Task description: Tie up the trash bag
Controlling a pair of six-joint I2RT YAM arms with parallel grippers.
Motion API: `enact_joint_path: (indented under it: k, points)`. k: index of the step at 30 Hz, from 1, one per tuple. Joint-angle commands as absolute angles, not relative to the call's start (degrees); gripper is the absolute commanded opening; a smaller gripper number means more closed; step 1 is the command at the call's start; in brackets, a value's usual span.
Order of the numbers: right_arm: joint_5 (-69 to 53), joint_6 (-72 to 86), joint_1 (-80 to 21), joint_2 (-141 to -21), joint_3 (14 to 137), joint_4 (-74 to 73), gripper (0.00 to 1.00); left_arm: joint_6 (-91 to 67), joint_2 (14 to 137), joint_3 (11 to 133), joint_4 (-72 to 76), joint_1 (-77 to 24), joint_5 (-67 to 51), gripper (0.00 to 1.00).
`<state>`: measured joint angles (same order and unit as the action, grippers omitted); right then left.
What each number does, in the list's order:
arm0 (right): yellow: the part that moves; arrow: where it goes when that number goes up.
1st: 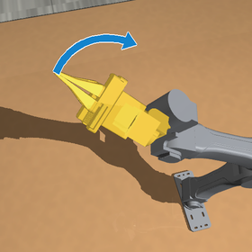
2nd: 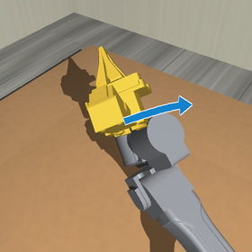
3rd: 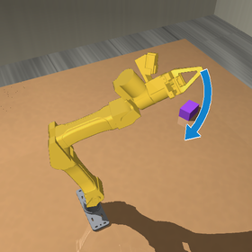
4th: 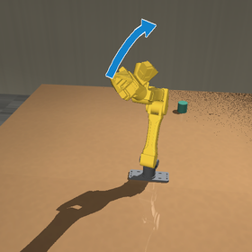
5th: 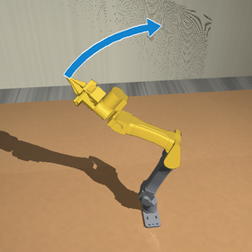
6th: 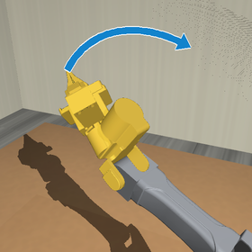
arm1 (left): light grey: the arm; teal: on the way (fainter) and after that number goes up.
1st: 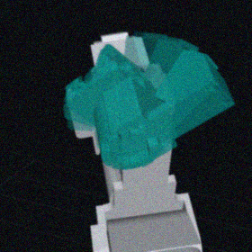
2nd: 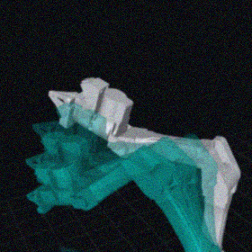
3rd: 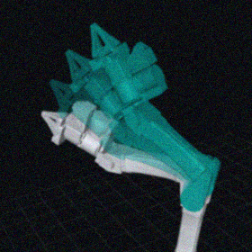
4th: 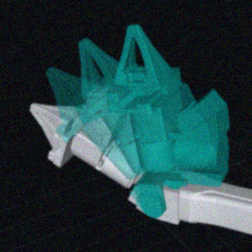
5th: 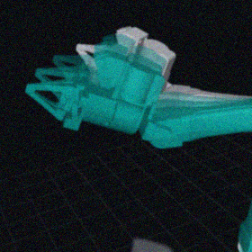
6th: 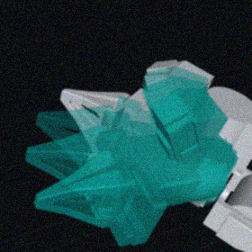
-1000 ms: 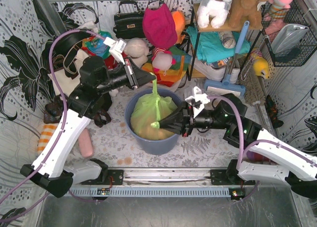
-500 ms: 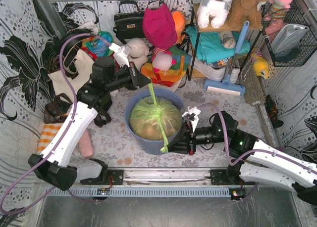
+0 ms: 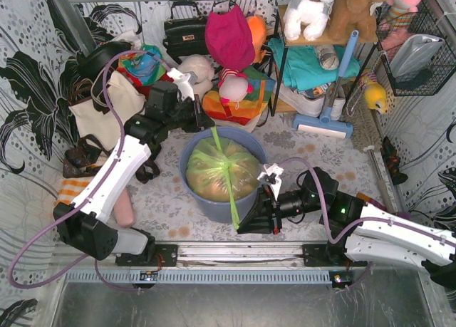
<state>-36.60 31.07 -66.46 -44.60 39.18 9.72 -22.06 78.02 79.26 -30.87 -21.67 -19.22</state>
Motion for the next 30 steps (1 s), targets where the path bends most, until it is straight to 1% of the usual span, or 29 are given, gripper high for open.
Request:
enact_joint_path:
  k: [1, 9, 11, 14, 18, 24, 27, 30]
  points:
    - [-41.1, 32.3, -68.4, -43.6, 40.8, 11.4, 0.0, -19.2, 79.1, 81.4, -28.5, -20.3, -13.3, 0.0]
    - [-36.0, 28.4, -68.4, -44.9, 52.1, 17.1, 0.0, -22.9, 78.8, 96.7, -29.7, -20.3, -21.1, 0.0]
    - [-34.3, 27.4, -68.4, -45.5, 54.5, 18.7, 0.0, -24.4, 79.2, 98.6, -28.8, -20.3, -23.3, 0.0]
    - [-33.1, 27.4, -68.4, -45.6, 55.5, 20.0, 0.0, -25.4, 78.6, 98.0, -27.1, -20.3, -24.5, 0.0]
    - [-32.5, 29.4, -68.4, -43.5, 50.3, 18.8, 0.0, -22.9, 77.9, 93.2, -27.1, -20.3, -20.9, 0.0]
    - [-29.3, 39.2, -68.5, -36.2, 32.7, 24.1, 0.0, -19.5, 78.5, 82.0, -24.8, -20.1, -16.3, 0.0]
    - [-29.0, 38.6, -68.5, -33.2, 31.4, 21.1, 0.0, -19.3, 78.9, 79.9, -23.6, -19.9, -15.3, 0.0]
    - [-29.5, 36.0, -68.5, -33.3, 35.1, 17.8, 0.0, -19.5, 79.5, 82.5, -24.1, -19.3, -15.4, 0.0]
